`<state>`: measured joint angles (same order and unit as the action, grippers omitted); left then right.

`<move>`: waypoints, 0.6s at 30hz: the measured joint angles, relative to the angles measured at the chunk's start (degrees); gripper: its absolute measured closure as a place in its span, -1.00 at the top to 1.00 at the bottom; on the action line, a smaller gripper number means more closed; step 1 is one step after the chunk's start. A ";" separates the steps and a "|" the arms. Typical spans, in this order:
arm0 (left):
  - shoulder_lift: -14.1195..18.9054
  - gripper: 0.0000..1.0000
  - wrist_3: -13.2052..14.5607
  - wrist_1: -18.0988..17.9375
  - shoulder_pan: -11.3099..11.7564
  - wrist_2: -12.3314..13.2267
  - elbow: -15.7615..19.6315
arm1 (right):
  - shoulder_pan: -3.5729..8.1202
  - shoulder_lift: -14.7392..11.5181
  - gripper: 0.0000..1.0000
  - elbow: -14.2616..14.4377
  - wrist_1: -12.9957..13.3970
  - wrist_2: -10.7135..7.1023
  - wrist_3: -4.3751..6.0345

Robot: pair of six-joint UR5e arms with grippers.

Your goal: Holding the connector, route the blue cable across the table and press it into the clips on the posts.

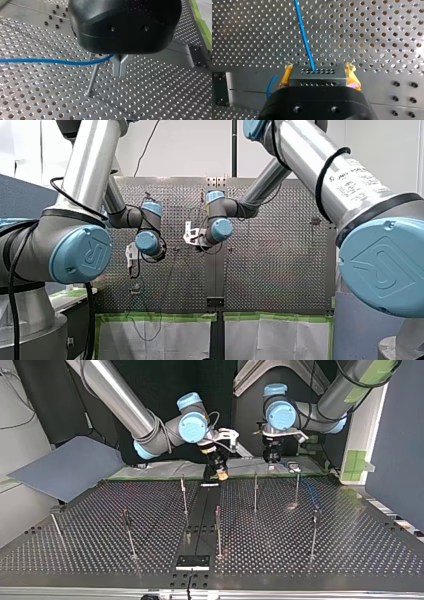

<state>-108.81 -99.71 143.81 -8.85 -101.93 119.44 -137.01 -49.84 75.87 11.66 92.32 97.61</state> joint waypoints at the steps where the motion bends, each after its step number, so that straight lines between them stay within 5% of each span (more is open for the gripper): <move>1: 0.00 -0.98 -0.02 -0.02 0.07 0.18 -0.17 | 0.17 0.11 -1.00 0.00 0.03 -0.13 0.02; 18: -4.22 -0.98 -0.65 -0.19 2.46 2.23 -6.55 | 3.30 1.52 -1.00 -0.03 1.09 -2.43 0.66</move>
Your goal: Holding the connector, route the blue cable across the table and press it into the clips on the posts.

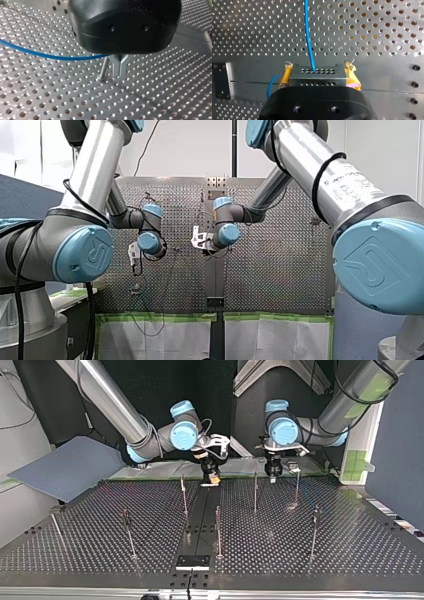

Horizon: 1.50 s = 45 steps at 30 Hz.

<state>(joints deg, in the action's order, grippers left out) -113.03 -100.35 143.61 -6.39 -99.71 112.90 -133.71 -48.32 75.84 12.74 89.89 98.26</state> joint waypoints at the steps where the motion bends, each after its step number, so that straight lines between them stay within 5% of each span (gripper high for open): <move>1: -0.14 -0.98 -0.02 -0.04 0.14 0.02 -0.39 | 0.14 0.00 -1.00 -0.01 0.04 -0.02 0.00; 22: -3.78 -0.98 -1.07 1.26 3.76 4.93 -9.04 | 3.55 0.01 -1.00 -0.05 1.28 -1.16 -0.22; 36: -3.80 -0.98 -1.76 1.33 5.45 6.19 -9.99 | 4.82 0.01 -1.00 -1.61 1.33 -1.86 -0.25; 38: -3.80 -0.57 -1.82 1.33 5.51 6.50 -9.99 | 4.92 0.01 -1.00 -1.65 1.33 -1.88 -0.28; 39: -3.80 -0.57 -1.93 1.33 5.54 6.71 -10.00 | 4.96 0.01 -1.00 -1.66 1.33 -1.89 -0.30; 41: -3.80 0.06 -2.11 1.35 5.55 6.92 -10.00 | 5.00 0.01 -1.00 -1.67 1.33 -1.90 -0.32; 42: -3.80 0.06 -2.22 1.45 5.56 7.00 -10.00 | 5.02 0.01 -1.00 -1.68 1.33 -1.90 -0.32; 44: -3.80 0.82 -2.37 1.81 5.52 7.00 -10.00 | 5.05 0.01 -1.00 -1.68 1.33 -1.90 -0.33; 45: -3.80 0.82 -2.44 2.21 5.48 6.96 -10.00 | 5.06 0.01 -1.00 -1.68 1.33 -1.92 -0.34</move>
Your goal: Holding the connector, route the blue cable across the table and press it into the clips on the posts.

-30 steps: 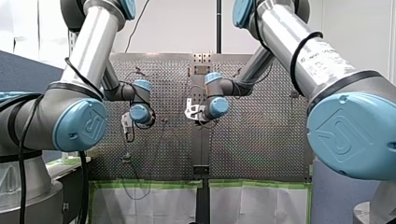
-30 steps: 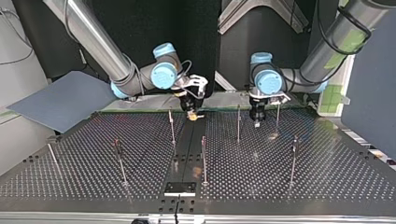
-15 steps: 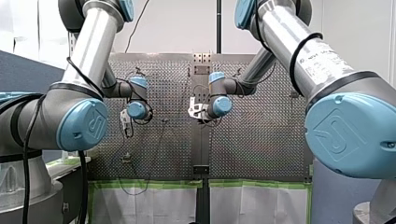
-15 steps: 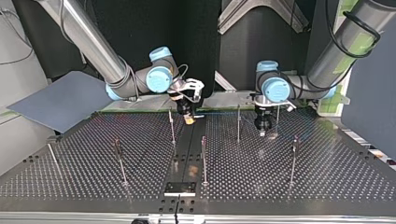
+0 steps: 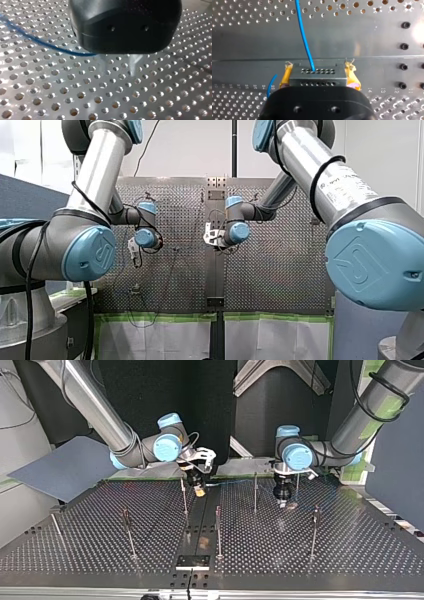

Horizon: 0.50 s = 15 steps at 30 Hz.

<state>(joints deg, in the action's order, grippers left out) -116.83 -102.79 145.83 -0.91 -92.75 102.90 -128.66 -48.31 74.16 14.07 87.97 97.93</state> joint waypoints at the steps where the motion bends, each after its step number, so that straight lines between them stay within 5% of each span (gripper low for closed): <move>1: 0.00 0.96 -0.03 0.35 -0.04 -0.06 0.00 | 0.00 0.00 -1.00 0.00 -0.01 -0.01 0.00; 15: 0.41 0.96 2.82 7.35 -1.13 -2.51 0.31 | -0.10 0.00 -1.00 -0.01 -0.17 -0.16 0.13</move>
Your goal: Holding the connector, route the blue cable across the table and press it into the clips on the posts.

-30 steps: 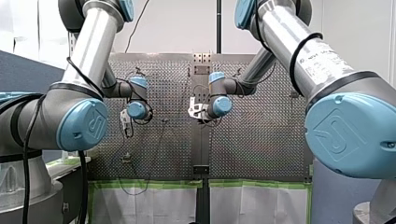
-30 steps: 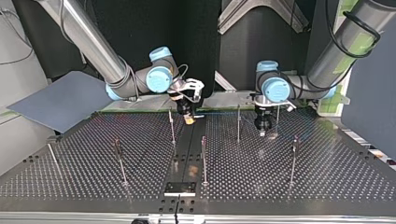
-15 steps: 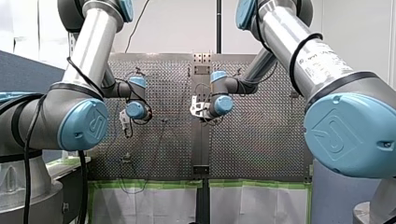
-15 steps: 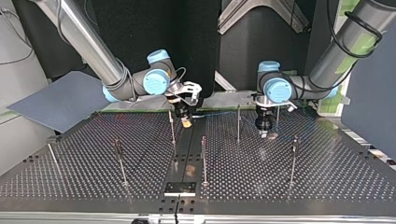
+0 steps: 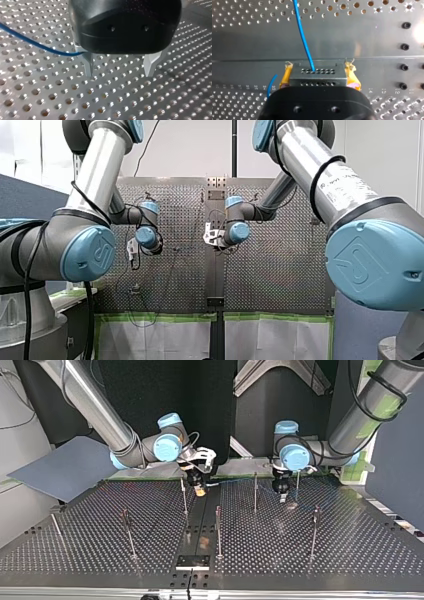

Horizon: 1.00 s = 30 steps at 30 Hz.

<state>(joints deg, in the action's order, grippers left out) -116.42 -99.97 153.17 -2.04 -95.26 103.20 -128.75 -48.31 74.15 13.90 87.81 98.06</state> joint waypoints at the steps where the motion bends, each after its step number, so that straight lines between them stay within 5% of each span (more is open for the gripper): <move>1: 0.25 0.96 0.31 0.47 -0.30 -0.32 0.29 | -0.05 0.00 -1.00 0.00 0.00 0.00 -0.01; 18: 7.94 0.96 1.13 2.24 -5.13 -2.38 9.99 | -0.53 0.00 -1.00 0.01 -0.08 0.00 -0.01; 30: 10.37 0.96 0.55 1.18 -9.16 -2.15 12.57 | -0.74 0.00 -1.00 0.00 -0.43 -0.08 0.12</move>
<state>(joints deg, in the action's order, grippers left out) -106.05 -99.42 154.36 -11.20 -97.42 115.78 -129.49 -48.31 74.15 13.48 87.73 98.19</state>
